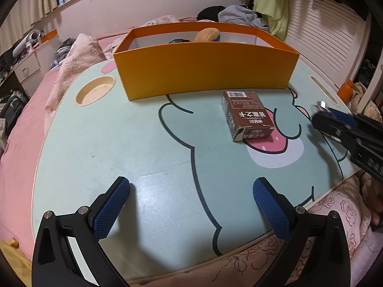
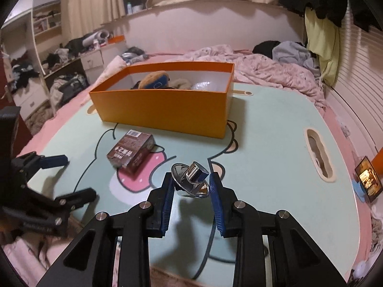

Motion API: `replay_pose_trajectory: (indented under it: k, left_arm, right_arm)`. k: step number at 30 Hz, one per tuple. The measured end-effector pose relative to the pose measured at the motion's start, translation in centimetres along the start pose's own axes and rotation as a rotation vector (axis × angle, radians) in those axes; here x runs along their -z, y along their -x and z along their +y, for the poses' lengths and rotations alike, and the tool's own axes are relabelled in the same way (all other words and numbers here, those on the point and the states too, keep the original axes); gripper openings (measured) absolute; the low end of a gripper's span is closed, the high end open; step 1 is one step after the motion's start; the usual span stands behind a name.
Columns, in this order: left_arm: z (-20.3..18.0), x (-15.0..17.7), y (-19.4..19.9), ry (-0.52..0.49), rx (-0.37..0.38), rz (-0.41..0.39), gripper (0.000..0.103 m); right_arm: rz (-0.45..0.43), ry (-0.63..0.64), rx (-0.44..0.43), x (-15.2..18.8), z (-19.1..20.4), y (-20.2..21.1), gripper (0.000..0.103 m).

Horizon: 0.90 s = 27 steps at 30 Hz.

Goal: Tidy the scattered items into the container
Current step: 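Grasp the brown milk-tea carton with the left gripper while the right gripper holds the clip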

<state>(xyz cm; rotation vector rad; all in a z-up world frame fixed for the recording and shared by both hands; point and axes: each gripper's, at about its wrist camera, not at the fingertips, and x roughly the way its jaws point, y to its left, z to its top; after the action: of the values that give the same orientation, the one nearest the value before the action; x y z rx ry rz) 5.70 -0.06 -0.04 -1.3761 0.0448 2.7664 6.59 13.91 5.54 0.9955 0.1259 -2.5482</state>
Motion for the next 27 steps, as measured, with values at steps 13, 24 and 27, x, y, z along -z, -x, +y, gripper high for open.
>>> replay_pose_trajectory:
  k: [13,24,27]
  left_arm:
    - [-1.3,-4.9,0.6,-0.037,0.068,-0.053,0.103]
    - [-5.4,-6.1,-3.1,-0.175,0.099,0.021,0.046]
    - [-4.6,-5.6,-3.0,-0.129,0.109,-0.007,0.042]
  right_arm:
    - [0.004,-0.028,0.003,0.1,-0.5,-0.2,0.029]
    - [-0.009,-0.022,0.030,0.3,-0.4,0.0,0.029]
    - [-0.010,-0.011,0.036,0.3,-0.3,0.1,0.029]
